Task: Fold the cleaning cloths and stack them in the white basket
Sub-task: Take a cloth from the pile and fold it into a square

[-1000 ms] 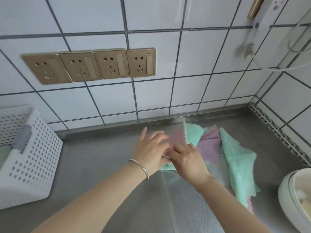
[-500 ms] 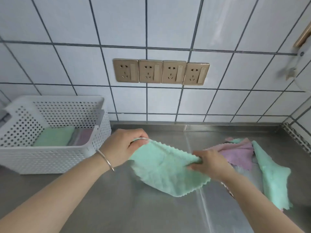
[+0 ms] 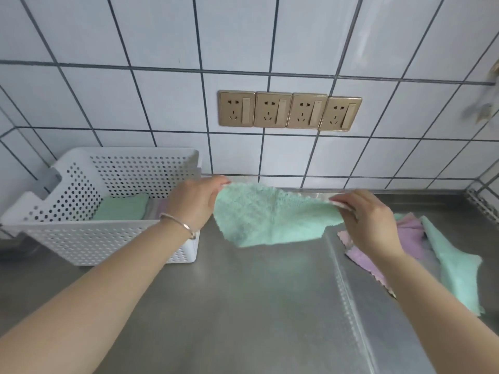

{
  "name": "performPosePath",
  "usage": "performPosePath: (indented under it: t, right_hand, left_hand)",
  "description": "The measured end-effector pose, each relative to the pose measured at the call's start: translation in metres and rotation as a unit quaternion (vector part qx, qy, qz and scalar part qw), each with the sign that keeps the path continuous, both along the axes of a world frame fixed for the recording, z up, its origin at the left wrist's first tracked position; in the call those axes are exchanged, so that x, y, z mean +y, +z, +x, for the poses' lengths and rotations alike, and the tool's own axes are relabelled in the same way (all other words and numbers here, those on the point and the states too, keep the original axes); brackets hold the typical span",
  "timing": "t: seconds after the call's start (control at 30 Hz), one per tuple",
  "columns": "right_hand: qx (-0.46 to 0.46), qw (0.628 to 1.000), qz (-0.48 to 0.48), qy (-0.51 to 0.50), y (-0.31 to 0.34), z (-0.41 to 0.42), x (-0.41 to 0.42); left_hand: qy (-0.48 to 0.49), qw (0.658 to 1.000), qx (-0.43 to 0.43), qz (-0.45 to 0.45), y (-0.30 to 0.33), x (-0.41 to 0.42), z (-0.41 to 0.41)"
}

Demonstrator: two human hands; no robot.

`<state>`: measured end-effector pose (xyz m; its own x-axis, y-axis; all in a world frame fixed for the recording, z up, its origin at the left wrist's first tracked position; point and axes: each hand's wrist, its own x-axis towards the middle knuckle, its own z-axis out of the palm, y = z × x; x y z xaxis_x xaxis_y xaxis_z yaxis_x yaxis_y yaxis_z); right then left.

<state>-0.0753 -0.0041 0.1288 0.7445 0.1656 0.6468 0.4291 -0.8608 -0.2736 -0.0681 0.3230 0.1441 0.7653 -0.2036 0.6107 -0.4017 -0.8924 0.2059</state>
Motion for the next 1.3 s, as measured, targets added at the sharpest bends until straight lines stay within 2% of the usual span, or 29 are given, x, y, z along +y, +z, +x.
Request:
performPosePath:
  t: [0.07, 0.17, 0.3, 0.43, 0.57, 0.67, 0.77, 0.9, 0.97, 1.07, 1.17, 1.3]
  right_hand:
    - [0.004, 1.000, -0.011, -0.011, -0.007, -0.016, -0.004]
    - [0.040, 0.998, -0.046, -0.004, -0.034, -0.038, -0.010]
    - [0.178, 0.979, -0.095, 0.023, -0.093, -0.068, -0.017]
    - [0.287, 0.946, -0.140, 0.046, -0.142, -0.101, -0.015]
    - [0.349, 0.922, -0.155, 0.059, -0.181, -0.125, -0.019]
    - [0.353, 0.914, -0.187, 0.072, -0.191, -0.136, -0.022]
    - [0.326, 0.923, -0.185, 0.084, -0.197, -0.141, -0.023]
    - [0.245, 0.948, -0.191, 0.077, -0.204, -0.157, -0.026]
    - [0.223, 0.952, -0.199, 0.066, -0.211, -0.167, -0.026]
    - [0.235, 0.953, -0.186, 0.036, -0.217, -0.177, -0.025]
    - [0.259, 0.956, -0.141, -0.006, -0.217, -0.176, -0.024]
    - [0.306, 0.950, 0.027, -0.053, -0.207, -0.167, -0.020]
  left_hand:
    - [-0.030, 0.998, -0.015, 0.054, -0.016, 0.002, -0.022]
    - [-0.072, 0.988, 0.055, 0.123, -0.065, 0.008, -0.054]
    - [-0.134, 0.961, 0.160, 0.180, -0.133, 0.005, -0.091]
    - [-0.168, 0.913, 0.273, 0.254, -0.173, -0.005, -0.124]
    - [-0.204, 0.898, 0.317, 0.227, -0.204, -0.005, -0.149]
    - [-0.224, 0.899, 0.320, 0.200, -0.213, -0.003, -0.160]
    - [-0.219, 0.917, 0.278, 0.184, -0.215, -0.004, -0.168]
    - [-0.222, 0.935, 0.221, 0.168, -0.223, -0.003, -0.176]
    - [-0.216, 0.936, 0.234, 0.153, -0.228, 0.000, -0.178]
    - [-0.171, 0.924, 0.310, 0.146, -0.228, 0.003, -0.180]
    - [-0.131, 0.917, 0.366, 0.085, -0.225, 0.003, -0.178]
    - [-0.083, 0.914, 0.396, -0.045, -0.220, -0.002, -0.171]
